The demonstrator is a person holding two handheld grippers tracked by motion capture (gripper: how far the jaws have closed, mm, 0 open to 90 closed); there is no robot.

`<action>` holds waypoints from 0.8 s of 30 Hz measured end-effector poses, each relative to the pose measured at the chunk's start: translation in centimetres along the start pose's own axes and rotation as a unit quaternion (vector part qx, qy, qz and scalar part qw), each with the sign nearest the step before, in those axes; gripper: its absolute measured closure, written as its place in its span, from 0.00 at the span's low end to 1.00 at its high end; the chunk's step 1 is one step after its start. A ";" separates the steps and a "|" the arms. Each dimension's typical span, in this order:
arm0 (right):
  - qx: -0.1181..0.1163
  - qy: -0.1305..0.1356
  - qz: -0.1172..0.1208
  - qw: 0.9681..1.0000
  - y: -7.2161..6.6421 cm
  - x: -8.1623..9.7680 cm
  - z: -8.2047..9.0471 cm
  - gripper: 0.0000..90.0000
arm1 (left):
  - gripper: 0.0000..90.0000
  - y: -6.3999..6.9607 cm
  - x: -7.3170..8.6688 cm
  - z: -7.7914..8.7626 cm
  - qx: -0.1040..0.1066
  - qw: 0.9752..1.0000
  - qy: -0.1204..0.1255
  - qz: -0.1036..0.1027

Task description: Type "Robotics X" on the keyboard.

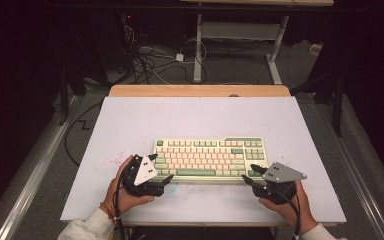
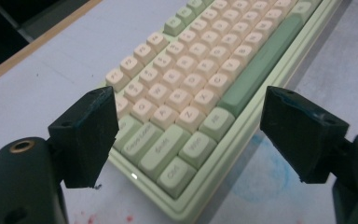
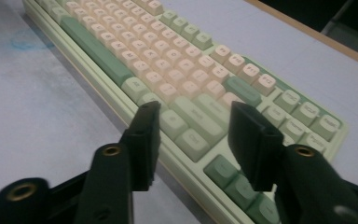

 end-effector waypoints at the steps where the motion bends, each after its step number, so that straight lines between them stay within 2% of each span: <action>1: -0.005 -0.004 0.003 1.000 0.0 -0.2 -0.3 0.76 | 0.19 0.0 0.4 0.1 0.001 1.000 -0.002 0.004; 2: -0.013 -0.009 0.004 1.000 0.0 -0.3 -0.6 0.84 | 0.18 0.0 0.7 0.2 0.005 1.000 -0.007 0.007; 3: -0.023 -0.016 0.004 1.000 -0.1 -0.5 -0.9 0.89 | 0.18 0.0 1.0 0.3 0.001 1.000 -0.014 0.005; 4: -0.025 -0.021 0.007 0.999 -0.1 -0.7 -1.2 0.91 | 0.17 0.0 1.3 0.4 -0.004 1.000 -0.017 0.005; 6: -0.030 -0.022 0.008 0.999 -0.1 -1.3 -1.9 0.97 | 0.17 0.1 1.6 0.8 0.004 1.000 -0.016 0.014; 7: -0.032 -0.024 0.007 0.999 -0.1 -1.7 -2.3 0.98 | 0.17 0.0 1.8 1.1 0.001 1.000 -0.015 0.014; 12: -0.041 -0.026 0.012 0.999 -0.1 -3.4 -4.5 1.00 | 0.17 -0.2 2.4 1.5 -0.001 1.000 -0.020 0.024; 18: -0.049 -0.031 0.018 0.998 -0.6 -5.3 -7.5 1.00 | 0.17 -0.2 2.5 1.4 0.001 0.999 -0.027 0.022; 24: -0.049 -0.052 0.026 0.997 -0.8 -6.0 -10.1 1.00 | 0.17 -0.1 2.6 1.5 0.008 0.999 -0.029 0.028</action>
Point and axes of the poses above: each handheld gripper's, and its own axes: z roughly backward along the jaws, x roughly out of its underside, y roughly to its right, the point moved 5 cm from there along -z, roughly forward along the jaws, and after that the axes turned 1 degree about -x, right-handed, at the moved point
